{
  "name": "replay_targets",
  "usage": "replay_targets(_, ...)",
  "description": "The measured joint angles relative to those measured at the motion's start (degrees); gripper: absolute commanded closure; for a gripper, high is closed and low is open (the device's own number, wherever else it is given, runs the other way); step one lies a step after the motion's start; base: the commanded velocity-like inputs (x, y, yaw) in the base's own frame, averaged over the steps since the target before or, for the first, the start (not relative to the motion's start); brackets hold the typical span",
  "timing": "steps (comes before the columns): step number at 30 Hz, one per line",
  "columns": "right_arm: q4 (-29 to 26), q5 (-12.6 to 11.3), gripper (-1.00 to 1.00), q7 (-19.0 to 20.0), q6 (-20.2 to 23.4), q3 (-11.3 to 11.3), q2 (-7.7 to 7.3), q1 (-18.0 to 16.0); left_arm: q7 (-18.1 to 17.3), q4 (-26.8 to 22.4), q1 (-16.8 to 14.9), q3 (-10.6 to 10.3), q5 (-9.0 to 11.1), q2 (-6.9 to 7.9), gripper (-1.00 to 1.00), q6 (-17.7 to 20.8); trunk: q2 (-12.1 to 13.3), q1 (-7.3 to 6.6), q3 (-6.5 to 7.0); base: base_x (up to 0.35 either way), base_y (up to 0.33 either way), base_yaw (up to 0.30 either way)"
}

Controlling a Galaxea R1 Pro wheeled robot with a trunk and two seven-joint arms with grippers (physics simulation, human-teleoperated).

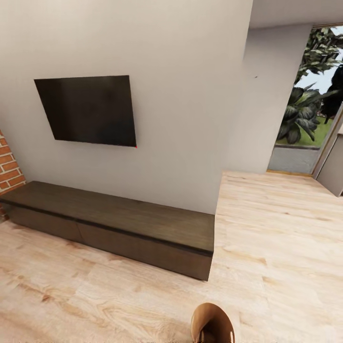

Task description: Put the three can of soda from the living room inside the tash can in the kitchen.

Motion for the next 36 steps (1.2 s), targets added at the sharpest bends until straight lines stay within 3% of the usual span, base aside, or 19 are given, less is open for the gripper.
replay_targets(18, 0.0, 0.0, -1.00, 0.0, 0.0, 0.0, 0.00, 0.0, 0.6, -0.3, 0.0, 0.1, 0.1, -0.07, -1.00, 0.1, 0.0, 0.00, -1.67, 0.000, 0.000, 0.000)
replay_targets(36, 0.0, 0.0, -1.00, 0.0, 0.0, 0.0, 0.00, 0.0, 0.4, -3.6, 0.0, 0.0, 0.0, -0.30, -1.00, 0.2, 0.0, 0.00, -3.33, 0.000, 0.000, 0.000)
